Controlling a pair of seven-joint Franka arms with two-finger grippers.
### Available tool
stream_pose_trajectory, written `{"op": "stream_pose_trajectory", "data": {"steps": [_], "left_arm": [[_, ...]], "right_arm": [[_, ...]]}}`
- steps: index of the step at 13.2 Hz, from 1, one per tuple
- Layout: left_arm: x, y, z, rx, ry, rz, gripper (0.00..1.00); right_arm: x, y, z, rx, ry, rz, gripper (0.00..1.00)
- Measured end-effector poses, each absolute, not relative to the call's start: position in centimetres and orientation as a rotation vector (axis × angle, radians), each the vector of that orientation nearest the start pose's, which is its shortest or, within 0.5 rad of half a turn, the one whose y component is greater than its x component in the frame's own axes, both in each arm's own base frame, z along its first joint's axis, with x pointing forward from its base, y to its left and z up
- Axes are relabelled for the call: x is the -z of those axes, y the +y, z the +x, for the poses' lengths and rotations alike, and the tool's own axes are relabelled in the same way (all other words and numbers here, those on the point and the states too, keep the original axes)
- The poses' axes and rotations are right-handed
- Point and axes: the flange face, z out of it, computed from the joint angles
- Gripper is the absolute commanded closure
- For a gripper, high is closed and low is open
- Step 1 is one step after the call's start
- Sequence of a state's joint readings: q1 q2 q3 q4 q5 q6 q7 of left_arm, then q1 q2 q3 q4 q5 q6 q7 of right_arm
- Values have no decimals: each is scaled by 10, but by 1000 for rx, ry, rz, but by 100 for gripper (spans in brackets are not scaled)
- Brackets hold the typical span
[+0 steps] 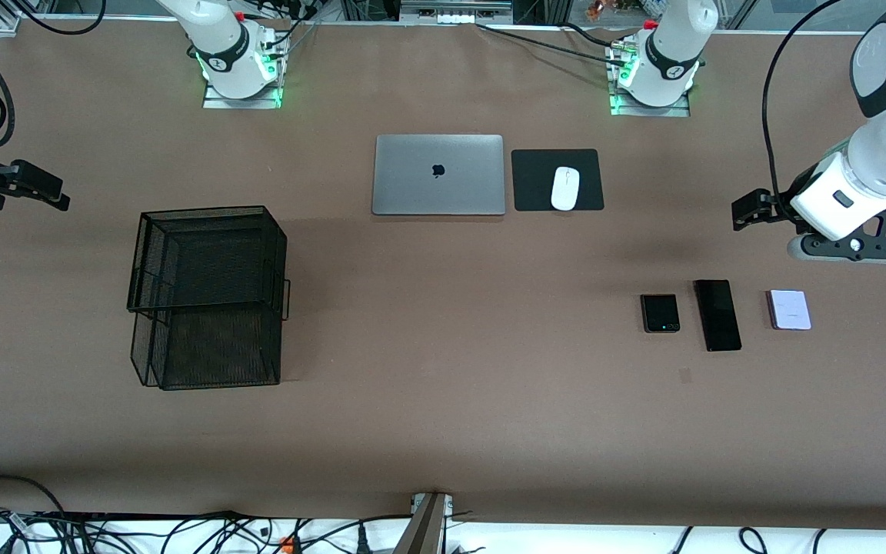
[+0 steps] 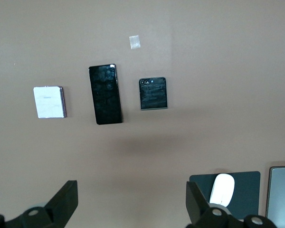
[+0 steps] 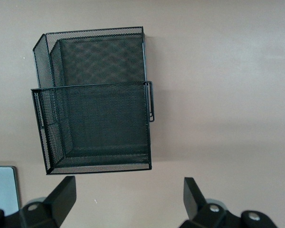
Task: Place phones with both arms
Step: 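Reach the left gripper down to the small black flip phone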
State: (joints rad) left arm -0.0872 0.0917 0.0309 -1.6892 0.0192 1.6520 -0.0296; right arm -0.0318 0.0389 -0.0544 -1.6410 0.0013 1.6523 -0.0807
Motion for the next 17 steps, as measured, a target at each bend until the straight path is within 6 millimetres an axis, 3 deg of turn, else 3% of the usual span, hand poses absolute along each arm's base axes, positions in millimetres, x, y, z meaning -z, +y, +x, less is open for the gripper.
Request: {"op": "stream_pose_trajectory", "data": {"steps": [1,3,6,10,12,14,17], "left_arm": [[-518,-26,576,-225,33,-3105,0],[-487,-18,578,-314,14,-3096,0],[-414,-16,604,-333,32,-3054,0],[-332,-20,632,-166,81,-3048,0],[-289,-25,632,-24,92,-3070,0],[-244,-30,623,11,48,-3115,0],[-201,-41,614,22,14,-3152,0]], "right_arm": [[-576,-48,568,-43,9,-3140,0],[-576,-48,568,-43,9,-3140,0],[-576,-48,568,-44,9,-3140,0],[-576,-48,569,-46,9,-3140,0],[-575,-48,569,-47,9,-3140,0],[-575,-48,569,-47,9,-3140,0],[-575,-48,569,-47,9,-3140,0]]}}
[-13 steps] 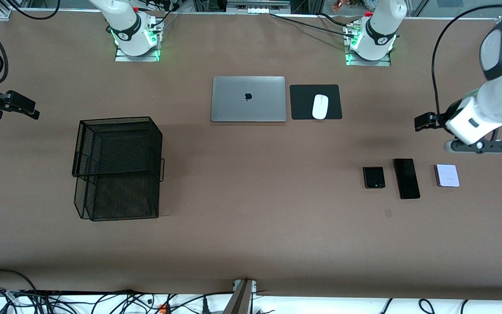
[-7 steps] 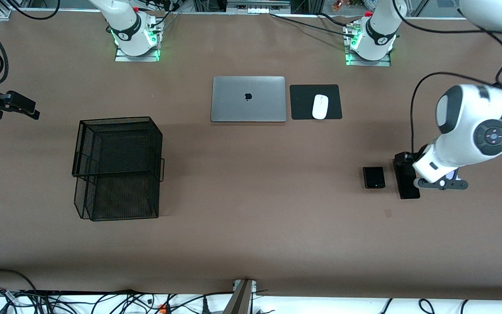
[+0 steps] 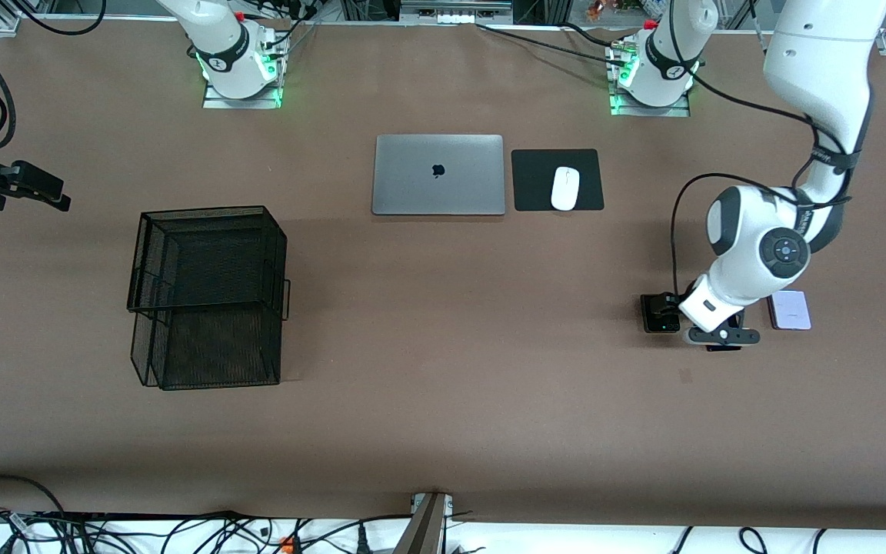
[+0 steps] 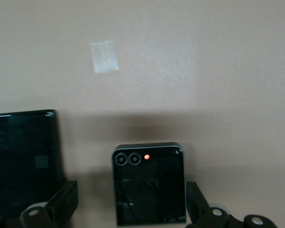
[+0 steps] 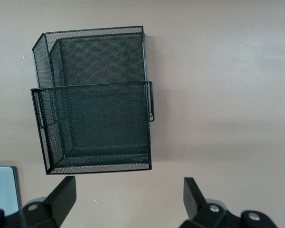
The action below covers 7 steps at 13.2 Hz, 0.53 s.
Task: Place phones with both arms
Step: 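Reach the left gripper down to the small black flip phone, then grasp the flip phone with the left gripper and lift it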
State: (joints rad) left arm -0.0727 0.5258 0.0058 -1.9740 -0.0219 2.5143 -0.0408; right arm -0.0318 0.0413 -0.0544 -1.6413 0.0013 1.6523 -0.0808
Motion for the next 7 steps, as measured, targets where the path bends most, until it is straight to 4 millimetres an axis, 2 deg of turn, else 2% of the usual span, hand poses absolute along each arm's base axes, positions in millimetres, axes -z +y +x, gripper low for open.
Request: {"op": "stream_pose_trajectory", "data": {"steps": [2,4,5,6,7], "left_arm": [[-175,-52,606,35,-27,-3185,0],[-165,-54,602,33,-43,-3191,0],[-164,-53,601,31,-46,-3192,8],[-164,-53,601,31,-48,-3192,22],[-164,-53,601,30,-50,-3192,18]], "right_arm": [[-575,-48,569,-48,9,-3140,0],[-575,-48,569,-47,8,-3140,0],[-575,-48,569,-47,9,-3140,0],[-575,-48,569,-47,9,-3140,0],[-575,-48,569,-47,9,-3140,0]]}}
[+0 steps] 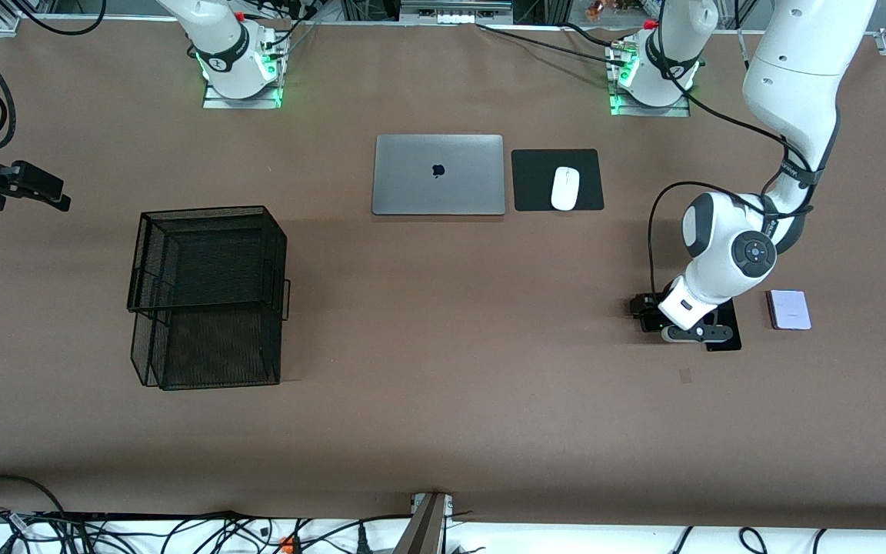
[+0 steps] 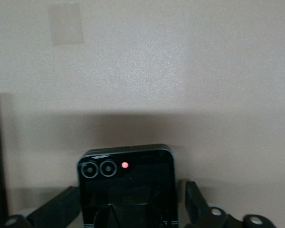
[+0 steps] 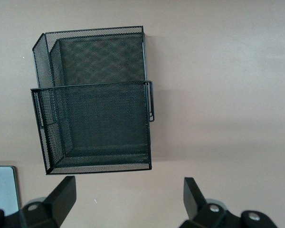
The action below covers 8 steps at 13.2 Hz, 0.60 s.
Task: Place phones with both arms
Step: 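Grasp the flip phone with the left gripper and lift it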
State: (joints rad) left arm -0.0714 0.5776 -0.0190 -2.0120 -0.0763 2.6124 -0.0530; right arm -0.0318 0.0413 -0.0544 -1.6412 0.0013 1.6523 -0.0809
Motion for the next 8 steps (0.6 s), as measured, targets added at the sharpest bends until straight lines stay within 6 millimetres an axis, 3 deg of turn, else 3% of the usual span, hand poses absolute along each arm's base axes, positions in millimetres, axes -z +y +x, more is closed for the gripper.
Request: {"op": "stream_pose_trajectory", "data": {"steps": [2,3,7,8], "left_arm": [[-165,-53,601,32,-50,-3193,3],[-166,-54,602,34,-50,-3193,0],[-166,-53,602,35,-51,-3193,0],[-166,-53,602,35,-52,-3193,10]], "right_arm": [[-575,-48,569,-47,8,-3140,0],[-575,-48,569,-47,9,-3140,0],[-575,-48,569,-47,8,-3140,0],[-575,-48,569,-47,9,-3140,0]]}}
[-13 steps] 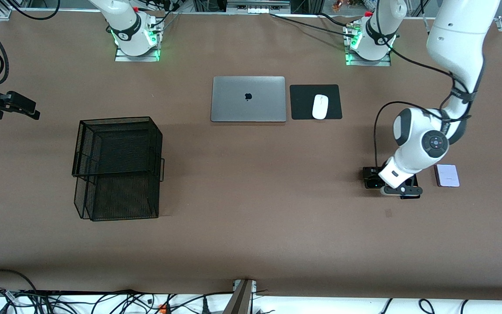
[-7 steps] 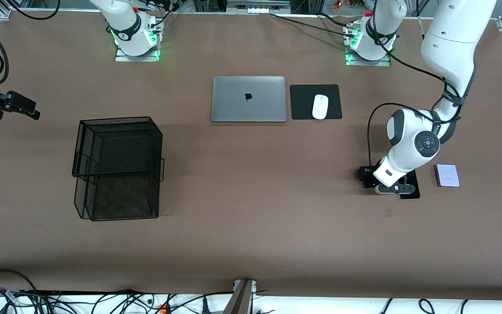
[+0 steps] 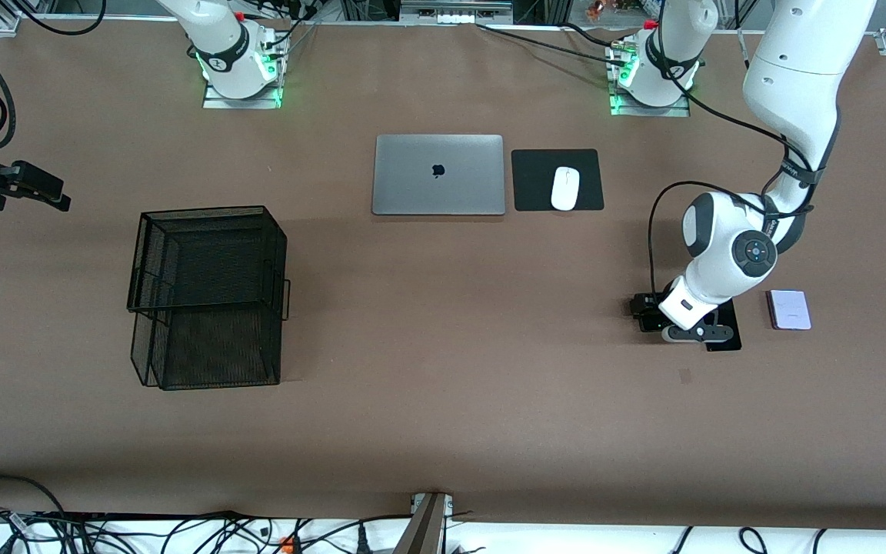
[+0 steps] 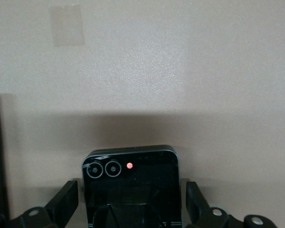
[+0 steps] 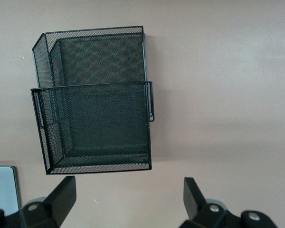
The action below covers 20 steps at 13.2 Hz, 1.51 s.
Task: Place phones with both arms
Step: 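Grasp the flip phone with the left gripper and lift it, then carry the flip phone to mid-table and release it with the left gripper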
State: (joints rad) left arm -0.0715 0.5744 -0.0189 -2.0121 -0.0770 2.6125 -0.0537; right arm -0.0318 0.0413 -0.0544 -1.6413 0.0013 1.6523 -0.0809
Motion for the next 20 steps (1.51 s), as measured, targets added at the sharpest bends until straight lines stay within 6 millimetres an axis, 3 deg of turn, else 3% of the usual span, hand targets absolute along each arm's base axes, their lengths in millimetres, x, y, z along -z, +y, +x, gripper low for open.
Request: {"op": "stream_pose_trajectory", "data": {"steps": [1,2,3,7,8,10,12,14,16,18,20], "left_arm": [[-166,-53,602,35,-52,-3193,35],[-166,-53,602,35,-52,-3193,75],[-166,-53,602,36,-54,-3193,84],[-176,-67,607,5,-30,-3200,83],[-191,-78,614,-49,-3,-3203,83],[-248,-112,638,-152,71,-3205,83],[-307,-164,653,-132,132,-3210,83],[-330,-232,646,-91,157,-3216,83],[-325,-322,625,-85,125,-3221,83],[-301,-411,604,-45,44,-3242,83],[-266,-465,596,42,-11,-3286,80]], "right_arm": [[-575,-48,569,-47,8,-3140,0],[-575,-48,569,-47,8,-3140,0],[-575,-48,569,-47,8,-3140,0],[-575,-48,569,-47,8,-3140,0],[-575,-48,569,-48,8,-3140,0],[-575,-48,569,-48,8,-3140,0],[-574,-48,569,-49,8,-3140,0],[-574,-48,569,-50,9,-3140,0],[-574,-48,569,-50,8,-3140,0],[-574,-48,569,-50,8,-3140,0],[-574,-48,569,-50,8,-3140,0]]}}
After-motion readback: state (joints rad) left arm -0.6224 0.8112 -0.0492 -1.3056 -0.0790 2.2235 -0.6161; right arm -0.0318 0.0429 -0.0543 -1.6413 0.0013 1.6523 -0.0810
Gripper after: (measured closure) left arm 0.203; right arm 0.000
